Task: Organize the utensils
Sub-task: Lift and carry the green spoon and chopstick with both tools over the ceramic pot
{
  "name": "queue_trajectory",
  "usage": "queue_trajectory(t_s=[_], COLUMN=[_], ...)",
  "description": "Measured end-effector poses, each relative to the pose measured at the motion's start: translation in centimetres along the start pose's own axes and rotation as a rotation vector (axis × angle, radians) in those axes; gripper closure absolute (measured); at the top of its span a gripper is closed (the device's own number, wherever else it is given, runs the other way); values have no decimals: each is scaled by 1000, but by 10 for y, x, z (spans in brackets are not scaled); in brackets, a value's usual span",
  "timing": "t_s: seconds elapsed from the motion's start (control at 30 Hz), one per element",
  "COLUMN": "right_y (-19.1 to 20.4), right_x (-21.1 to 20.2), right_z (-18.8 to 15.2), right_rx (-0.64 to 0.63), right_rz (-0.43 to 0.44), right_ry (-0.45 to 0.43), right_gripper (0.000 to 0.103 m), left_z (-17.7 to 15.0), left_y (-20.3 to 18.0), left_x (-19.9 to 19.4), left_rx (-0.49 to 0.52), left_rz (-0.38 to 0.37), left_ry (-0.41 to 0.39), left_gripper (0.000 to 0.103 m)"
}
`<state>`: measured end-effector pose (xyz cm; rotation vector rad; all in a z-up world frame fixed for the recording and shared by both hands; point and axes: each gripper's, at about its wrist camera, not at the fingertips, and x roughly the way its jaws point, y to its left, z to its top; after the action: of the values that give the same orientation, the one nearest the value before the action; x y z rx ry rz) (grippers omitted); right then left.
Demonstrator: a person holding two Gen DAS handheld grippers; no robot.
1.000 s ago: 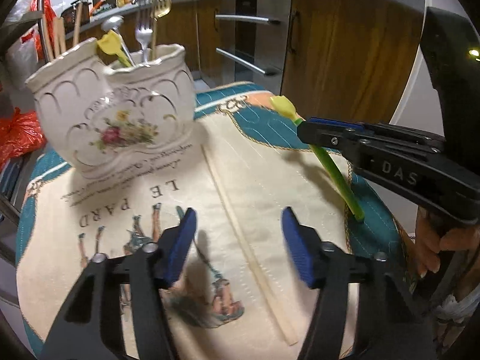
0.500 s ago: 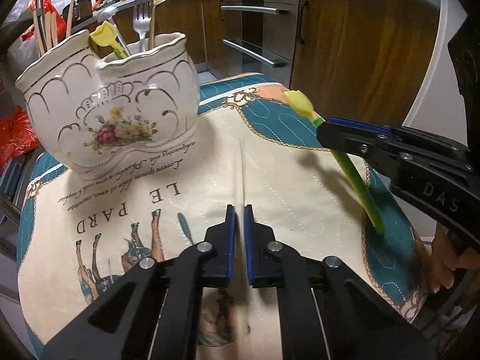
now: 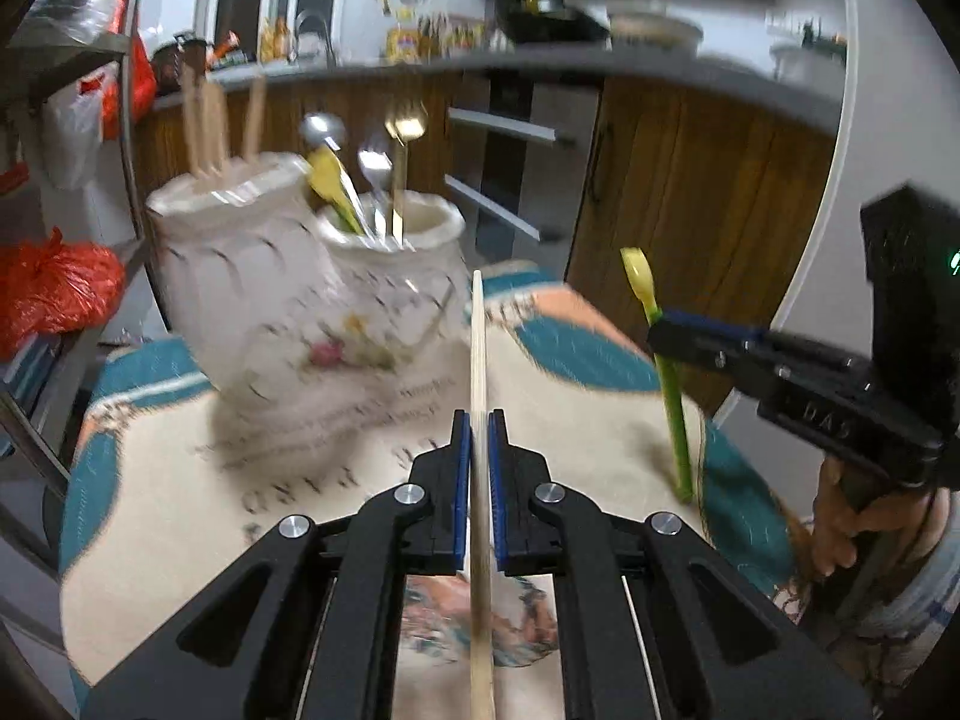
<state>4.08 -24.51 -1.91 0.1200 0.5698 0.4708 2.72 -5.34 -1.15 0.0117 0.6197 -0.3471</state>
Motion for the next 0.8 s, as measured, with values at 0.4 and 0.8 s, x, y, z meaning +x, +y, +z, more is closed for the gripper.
queue_trajectory(t_s=[0.4,0.8], right_y=[42,59], right_x=[-3,29], right_z=[24,94], right_rx=[-113,-130], right_rz=[-7,47], right_ry=[-115,-206], right_gripper=[93,93], left_z=[16,91], left_y=[54,102], left_x=[-51,-48], left_rx=[-72,-132], left_rz=[-11,-18], left_ry=[-259,-423], left_gripper=[97,97])
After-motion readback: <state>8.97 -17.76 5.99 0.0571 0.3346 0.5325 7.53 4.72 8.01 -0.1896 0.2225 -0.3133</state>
